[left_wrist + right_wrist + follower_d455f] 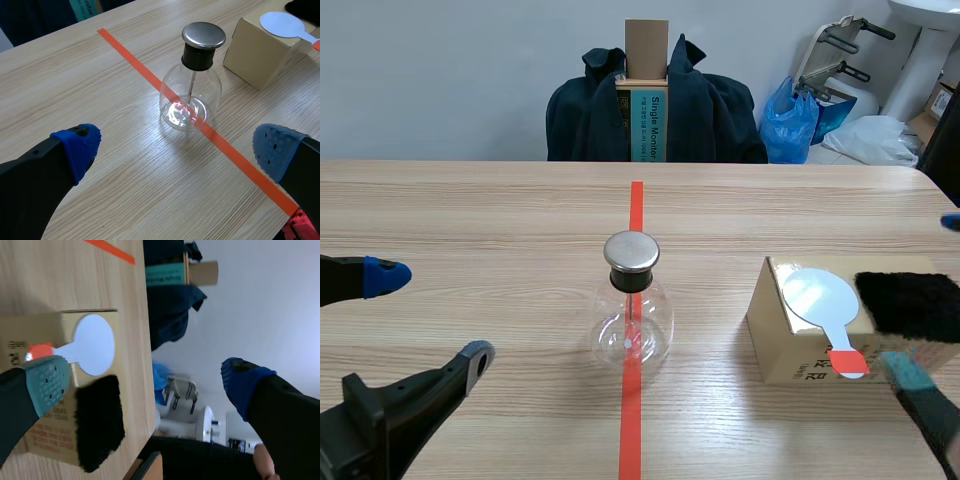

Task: Do the electroscope experiment.
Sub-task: 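Pick up the white charging plate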

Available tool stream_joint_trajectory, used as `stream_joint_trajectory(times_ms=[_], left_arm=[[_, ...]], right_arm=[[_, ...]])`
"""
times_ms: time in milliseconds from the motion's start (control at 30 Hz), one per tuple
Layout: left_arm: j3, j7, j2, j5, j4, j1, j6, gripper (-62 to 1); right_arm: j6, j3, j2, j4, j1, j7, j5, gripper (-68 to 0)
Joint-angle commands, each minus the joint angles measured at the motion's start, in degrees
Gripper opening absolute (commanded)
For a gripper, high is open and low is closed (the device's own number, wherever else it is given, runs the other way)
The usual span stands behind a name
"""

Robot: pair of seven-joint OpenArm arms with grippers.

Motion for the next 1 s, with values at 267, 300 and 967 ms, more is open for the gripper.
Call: stream_joint_trajectory(times_ms=[267, 300, 967], left_arm=[[0.04, -0.79, -0.02, -0.57, 0.72, -0.22, -0.11, 1.4], [0.04, -0.76, -0.02, -0.57, 0.72, -0.22, -0.11, 1.4], [0.04, -1.46, -0.02, -0.61, 0.72, -0.22, -0.11, 1.4]], right_arm=[[-9.92, 2.49, -0.72, -10.84, 0.24, 2.91, -0.31, -17.2], [-11.19, 2.49, -1.46, -11.63, 0.72, 3.37, -0.39, -13.2], [-22.12, -9.53, -14.62, -30.45, 21.24, -7.78, -17.46, 0.4]])
